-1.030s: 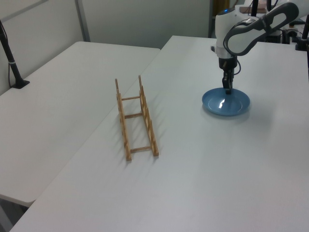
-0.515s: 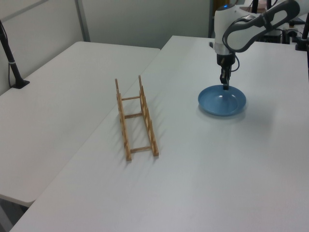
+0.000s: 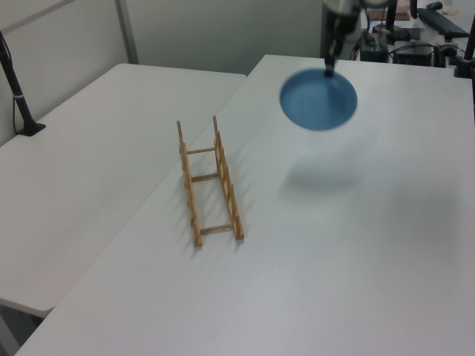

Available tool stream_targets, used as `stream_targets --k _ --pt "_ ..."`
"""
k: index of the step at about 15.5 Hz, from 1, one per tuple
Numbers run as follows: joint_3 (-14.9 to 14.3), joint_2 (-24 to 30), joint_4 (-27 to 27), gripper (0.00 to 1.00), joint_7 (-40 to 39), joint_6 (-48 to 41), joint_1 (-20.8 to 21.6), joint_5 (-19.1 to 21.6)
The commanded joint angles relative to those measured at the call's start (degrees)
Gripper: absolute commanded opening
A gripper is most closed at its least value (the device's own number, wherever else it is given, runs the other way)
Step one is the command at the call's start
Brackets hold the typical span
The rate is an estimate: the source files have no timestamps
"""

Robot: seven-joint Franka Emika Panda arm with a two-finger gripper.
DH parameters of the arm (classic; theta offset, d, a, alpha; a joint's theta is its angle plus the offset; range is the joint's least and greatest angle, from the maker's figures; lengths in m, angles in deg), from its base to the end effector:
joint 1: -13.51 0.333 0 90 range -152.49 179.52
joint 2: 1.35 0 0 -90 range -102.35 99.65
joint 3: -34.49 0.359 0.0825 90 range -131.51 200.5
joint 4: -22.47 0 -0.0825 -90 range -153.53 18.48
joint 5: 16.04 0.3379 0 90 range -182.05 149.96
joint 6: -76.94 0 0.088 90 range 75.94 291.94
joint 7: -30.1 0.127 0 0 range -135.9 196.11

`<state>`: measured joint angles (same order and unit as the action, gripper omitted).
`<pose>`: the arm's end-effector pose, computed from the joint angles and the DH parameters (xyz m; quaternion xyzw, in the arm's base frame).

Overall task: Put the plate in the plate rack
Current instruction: 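Lift the plate on edge and carry it over the wooden rack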

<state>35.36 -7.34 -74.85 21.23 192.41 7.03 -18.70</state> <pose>0.5770 -0.0607 0.5784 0.9935 0.0359 0.1024 0.0343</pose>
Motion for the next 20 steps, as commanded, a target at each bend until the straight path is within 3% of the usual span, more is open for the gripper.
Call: stream_targets --k 1,4,9,16,20 --pt "6.4 0.3 7.2 0.0 9.0 0.3 0.2 -2.4" --pt "13.8 0.5 7.8 0.0 21.6 5.9 0.2 -16.1" --pt "22.1 -0.7 6.8 0.0 44.2 9.7 1.3 -40.7" --pt "23.1 -6.3 4.9 0.0 69.0 8.7 12.3 -70.7" --pt "23.1 -10.9 5.0 0.0 77.3 4.6 16.0 -78.9"
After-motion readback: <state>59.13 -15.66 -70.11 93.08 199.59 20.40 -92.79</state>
